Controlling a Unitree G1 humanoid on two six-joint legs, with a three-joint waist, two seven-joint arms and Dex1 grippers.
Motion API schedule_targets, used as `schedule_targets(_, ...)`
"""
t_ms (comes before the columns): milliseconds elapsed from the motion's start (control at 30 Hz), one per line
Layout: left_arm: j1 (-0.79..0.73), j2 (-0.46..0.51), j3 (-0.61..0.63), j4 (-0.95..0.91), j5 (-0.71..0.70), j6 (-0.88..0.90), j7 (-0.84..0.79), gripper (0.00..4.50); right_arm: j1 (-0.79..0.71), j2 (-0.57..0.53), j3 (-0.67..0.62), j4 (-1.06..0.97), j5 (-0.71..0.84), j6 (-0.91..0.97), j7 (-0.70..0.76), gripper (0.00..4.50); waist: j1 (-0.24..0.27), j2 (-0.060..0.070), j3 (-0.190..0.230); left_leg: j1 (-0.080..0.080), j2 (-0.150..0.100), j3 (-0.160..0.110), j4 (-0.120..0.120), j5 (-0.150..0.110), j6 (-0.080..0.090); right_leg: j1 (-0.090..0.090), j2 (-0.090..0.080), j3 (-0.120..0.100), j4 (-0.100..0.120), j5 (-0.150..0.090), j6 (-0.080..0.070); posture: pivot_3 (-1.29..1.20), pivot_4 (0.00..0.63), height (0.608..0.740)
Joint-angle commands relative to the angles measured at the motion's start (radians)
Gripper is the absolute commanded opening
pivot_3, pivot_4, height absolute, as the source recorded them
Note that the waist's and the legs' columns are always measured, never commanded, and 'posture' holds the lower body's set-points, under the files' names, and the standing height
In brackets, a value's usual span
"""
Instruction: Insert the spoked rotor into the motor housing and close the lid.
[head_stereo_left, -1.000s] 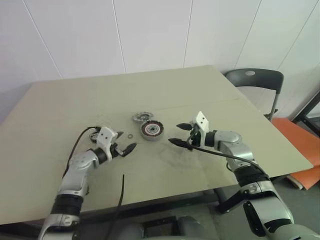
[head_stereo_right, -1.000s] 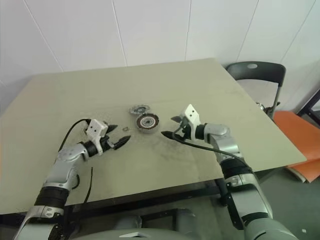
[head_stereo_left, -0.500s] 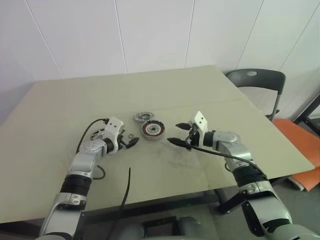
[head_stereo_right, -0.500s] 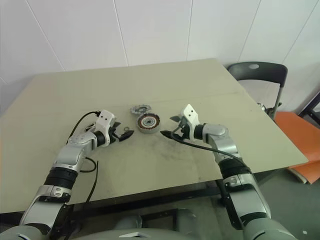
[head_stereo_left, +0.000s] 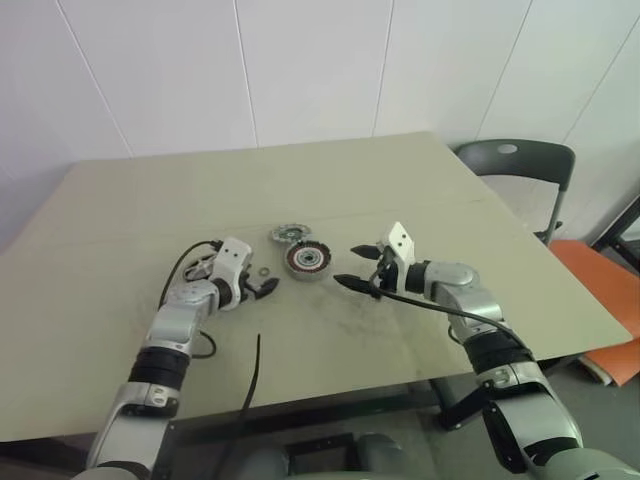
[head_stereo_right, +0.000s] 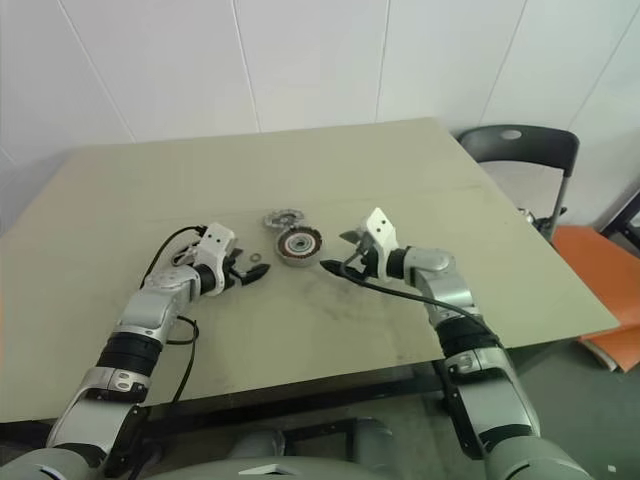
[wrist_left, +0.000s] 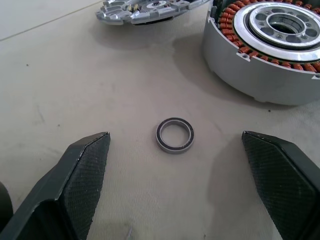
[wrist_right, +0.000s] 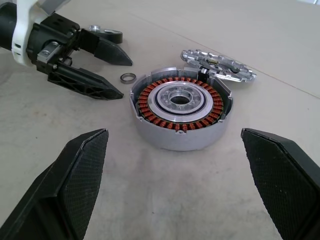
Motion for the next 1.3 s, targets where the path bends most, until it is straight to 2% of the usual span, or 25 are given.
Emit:
schedule_targets(33,-0.034,-0.007,0.003,0.043,0.014,-0.025,0.018,4.5,-0.02,0.006,-0.021,-0.049,0.022,-0.006,-0.005,4.47,-0.001,0.0,0.0,0.0,0.0,0.0,0.0,0.0,0.0,0.0,0.0,0.0,0.0,0.0,0.0,0.0,0.0,0.74)
schedule_targets(600,-0.052,-0.007,0.009,0.127,0.017,-0.058,0.017,4.5,-0.009,0.007,-0.027,-0.072,0.027,0.007,-0.015,4.47,-0.003,0.0,0.0,0.003,0.0,0.0,0.001,0.0,0.0,0.003,0.001,0.0,0.001,0.0,0.0,0.0,0.0,0.74)
schedule_targets(1000,-0.047,-0.004,0.016,0.131,0.011,-0.06,0.002,0.71,-0.015,0.01,-0.029,-0.064,0.029,0.002,-0.028,4.5,-0.004,0.0,-0.001,0.003,0.0,0.0,0.001,0.0,0.0,0.003,0.001,0.0,0.0,0.0,0.0,0.0,0.0,0.74)
schedule_targets(1133,-0.05,-0.011,0.021,0.138,0.008,-0.074,0.004,0.7,-0.013,0.013,-0.027,-0.067,0.03,0.004,-0.028,4.5,-0.004,0.0,-0.001,0.003,0.0,0.0,0.001,0.0,0.0,0.003,0.001,0.0,0.0,0.0,0.0,0.0,0.0,0.74)
schedule_targets(1300,-0.057,-0.038,0.051,0.046,-0.053,-0.138,-0.038,0.7,-0.013,0.016,-0.026,-0.057,0.028,0.001,-0.032,4.5,-0.002,0.0,0.0,0.002,0.0,0.0,0.001,0.0,0.0,0.003,0.001,0.0,0.0,0.0,0.0,0.0,0.0,0.74)
